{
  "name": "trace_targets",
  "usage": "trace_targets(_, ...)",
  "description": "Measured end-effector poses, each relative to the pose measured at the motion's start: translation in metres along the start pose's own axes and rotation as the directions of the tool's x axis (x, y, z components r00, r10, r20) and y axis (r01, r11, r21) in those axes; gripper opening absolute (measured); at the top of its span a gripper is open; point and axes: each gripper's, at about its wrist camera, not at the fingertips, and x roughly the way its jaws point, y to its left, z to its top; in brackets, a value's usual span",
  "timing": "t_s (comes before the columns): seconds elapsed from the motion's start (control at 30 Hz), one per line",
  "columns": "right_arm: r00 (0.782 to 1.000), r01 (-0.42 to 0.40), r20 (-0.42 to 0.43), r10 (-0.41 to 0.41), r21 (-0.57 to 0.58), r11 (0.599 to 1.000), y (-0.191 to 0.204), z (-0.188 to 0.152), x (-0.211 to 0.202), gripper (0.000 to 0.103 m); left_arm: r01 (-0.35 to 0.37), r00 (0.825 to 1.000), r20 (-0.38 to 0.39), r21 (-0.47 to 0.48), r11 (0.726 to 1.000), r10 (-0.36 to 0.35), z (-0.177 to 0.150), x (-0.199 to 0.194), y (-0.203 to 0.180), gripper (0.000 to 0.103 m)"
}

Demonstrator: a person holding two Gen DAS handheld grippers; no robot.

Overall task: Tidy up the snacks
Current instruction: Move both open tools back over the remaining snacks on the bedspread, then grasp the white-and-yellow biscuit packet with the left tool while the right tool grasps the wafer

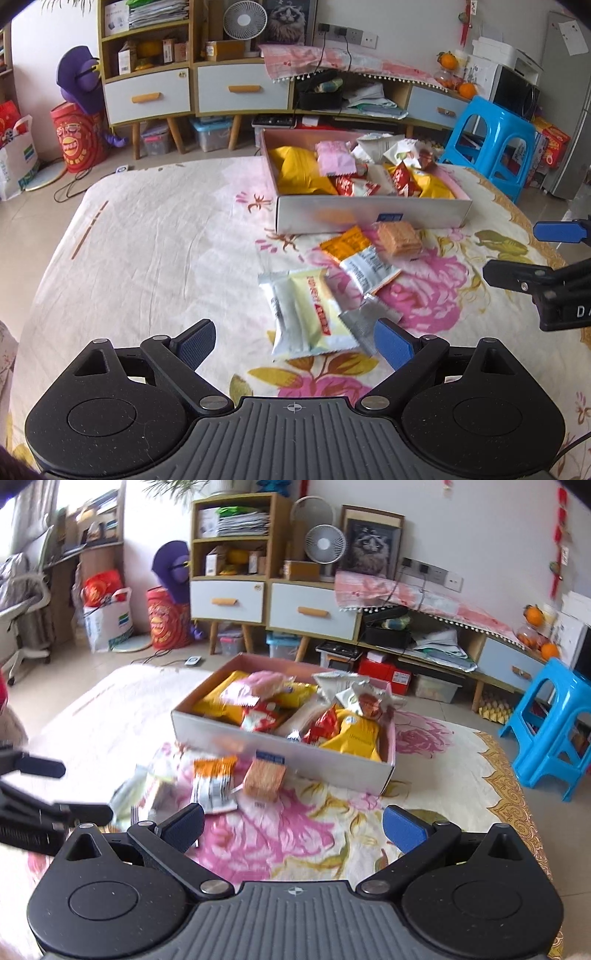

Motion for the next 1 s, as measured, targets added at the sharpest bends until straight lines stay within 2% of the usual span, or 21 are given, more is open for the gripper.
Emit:
trace_targets(0.17, 1.0, -0.011, 0.001, 0.012, -0.031, 0.999, 0.001, -0.009, 0.002, 0.095, 0.003, 1.0, 0.002, 0.008, 1.0, -0.003, -0.009, 0.01, 0.005, 0.094)
trace_targets(0.43, 0.999, -0.039, 0.018, 0.04, -0.021, 0.999, 0.003, -0.011, 0.016, 0.095, 0.035, 0.999, 0.03, -0.105, 0.994, -0.032, 0.0, 0.026, 0.017, 0.094)
trace_targets(0.7, 0.999, -0.043, 0.028, 0.043, 0.021, 0.999, 0.003, 0.001, 0.047, 0.095, 0.043, 0.999, 0.027, -0.135, 0.99, -0.04, 0.013, 0.045, 0.007, 0.091)
trace_targets(0.77, 0.999, -0.043, 0.03, 0.042, 0.026, 0.999, 0.004, 0.004, 0.054, 0.095, 0.032, 0.999, 0.02, -0.131, 0.991, -0.03, 0.015, 0.049, 0.004, 0.084)
trace_targets(1.0, 0.999, -0.047, 0.006, 0.046, 0.104, 0.993, 0.0, 0.012, 0.077, 0.094, 0.017, 1.0, -0.017, -0.142, 0.99, -0.02, 0.017, 0.058, 0.004, 0.068)
